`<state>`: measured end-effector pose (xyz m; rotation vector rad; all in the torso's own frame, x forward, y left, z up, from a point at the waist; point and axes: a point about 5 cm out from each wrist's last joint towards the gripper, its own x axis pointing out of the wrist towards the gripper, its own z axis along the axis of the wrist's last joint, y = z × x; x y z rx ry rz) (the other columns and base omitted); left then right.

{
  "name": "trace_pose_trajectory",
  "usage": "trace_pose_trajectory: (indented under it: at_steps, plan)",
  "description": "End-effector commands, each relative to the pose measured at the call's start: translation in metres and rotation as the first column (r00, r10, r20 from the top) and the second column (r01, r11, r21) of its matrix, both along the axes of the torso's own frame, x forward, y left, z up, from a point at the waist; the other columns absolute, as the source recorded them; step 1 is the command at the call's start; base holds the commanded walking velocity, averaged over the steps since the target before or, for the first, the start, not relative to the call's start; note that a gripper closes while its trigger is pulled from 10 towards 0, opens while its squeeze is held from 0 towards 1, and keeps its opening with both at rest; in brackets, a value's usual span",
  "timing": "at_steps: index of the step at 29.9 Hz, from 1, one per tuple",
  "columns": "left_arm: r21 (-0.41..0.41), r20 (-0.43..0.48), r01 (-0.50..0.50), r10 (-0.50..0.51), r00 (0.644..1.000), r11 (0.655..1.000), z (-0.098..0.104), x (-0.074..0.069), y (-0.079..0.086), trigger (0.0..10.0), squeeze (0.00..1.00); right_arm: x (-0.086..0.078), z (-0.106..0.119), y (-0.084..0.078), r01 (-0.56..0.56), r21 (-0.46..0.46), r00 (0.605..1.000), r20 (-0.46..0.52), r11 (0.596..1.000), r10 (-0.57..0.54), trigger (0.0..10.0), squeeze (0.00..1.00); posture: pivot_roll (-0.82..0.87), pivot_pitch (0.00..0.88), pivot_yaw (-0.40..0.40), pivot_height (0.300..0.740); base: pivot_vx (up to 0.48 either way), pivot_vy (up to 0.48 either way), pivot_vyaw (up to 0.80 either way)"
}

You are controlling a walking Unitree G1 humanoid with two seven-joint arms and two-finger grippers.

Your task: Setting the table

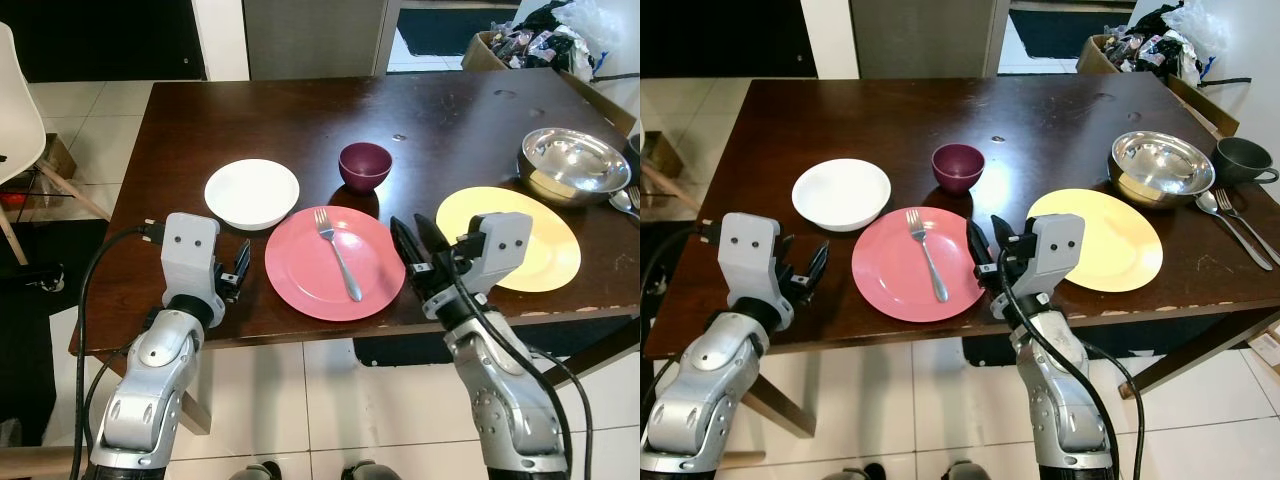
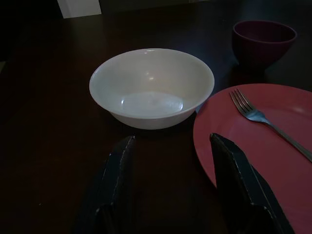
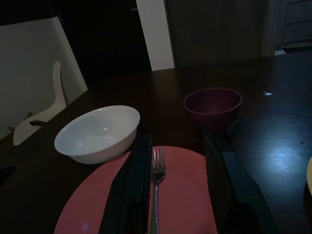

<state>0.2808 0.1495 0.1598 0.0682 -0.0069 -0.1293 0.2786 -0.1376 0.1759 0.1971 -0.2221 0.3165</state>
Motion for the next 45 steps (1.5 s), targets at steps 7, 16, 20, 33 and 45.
trace_pose_trajectory:
  at_steps: [7, 16, 20, 33, 45]
  plan:
    - [0.015, -0.012, 0.003, -0.003, 1.0, 1.0, -0.0049, 0.0008, -0.0012, 10.0, 0.0, 0.0022, -0.0042, -0.0015, -0.007, 0.025, 0.999, -0.032, 1.0, 0.008, 10.0, 0.0, -0.1, 0.034, 0.046, 0.74, 0.0, 0.0, 0.75]
    - [0.018, -0.011, 0.002, -0.002, 1.0, 1.0, -0.0045, 0.0015, -0.0008, 10.0, 0.0, 0.0041, -0.0035, -0.0025, -0.004, 0.021, 1.0, -0.028, 1.0, 0.004, 10.0, 0.0, -0.09, 0.033, 0.047, 0.74, 0.0, 0.0, 0.75]
    - [0.021, -0.012, 0.001, -0.001, 1.0, 1.0, -0.0048, 0.0018, -0.0009, 10.0, 0.0, 0.0056, -0.0029, -0.004, 0.0, 0.02, 1.0, -0.026, 1.0, 0.001, 10.0, 0.0, -0.09, 0.033, 0.047, 0.74, 0.0, 0.0, 0.74]
    - [0.025, -0.011, 0.006, -0.006, 1.0, 1.0, -0.0046, 0.0038, -0.0008, 10.0, 0.0, 0.0068, -0.0028, -0.0045, 0.005, 0.019, 1.0, -0.023, 1.0, -0.005, 10.0, 0.0, -0.09, 0.03, 0.055, 0.74, 0.0, 0.0, 0.74]
    - [0.032, -0.009, 0.011, -0.011, 1.0, 0.999, -0.0044, 0.0055, -0.0011, 10.0, 0.0, 0.0085, -0.0023, -0.0029, -0.001, 0.022, 1.0, -0.016, 1.0, 0.001, 10.0, 0.0, -0.09, 0.019, 0.062, 0.74, 0.0, 0.0, 0.74]
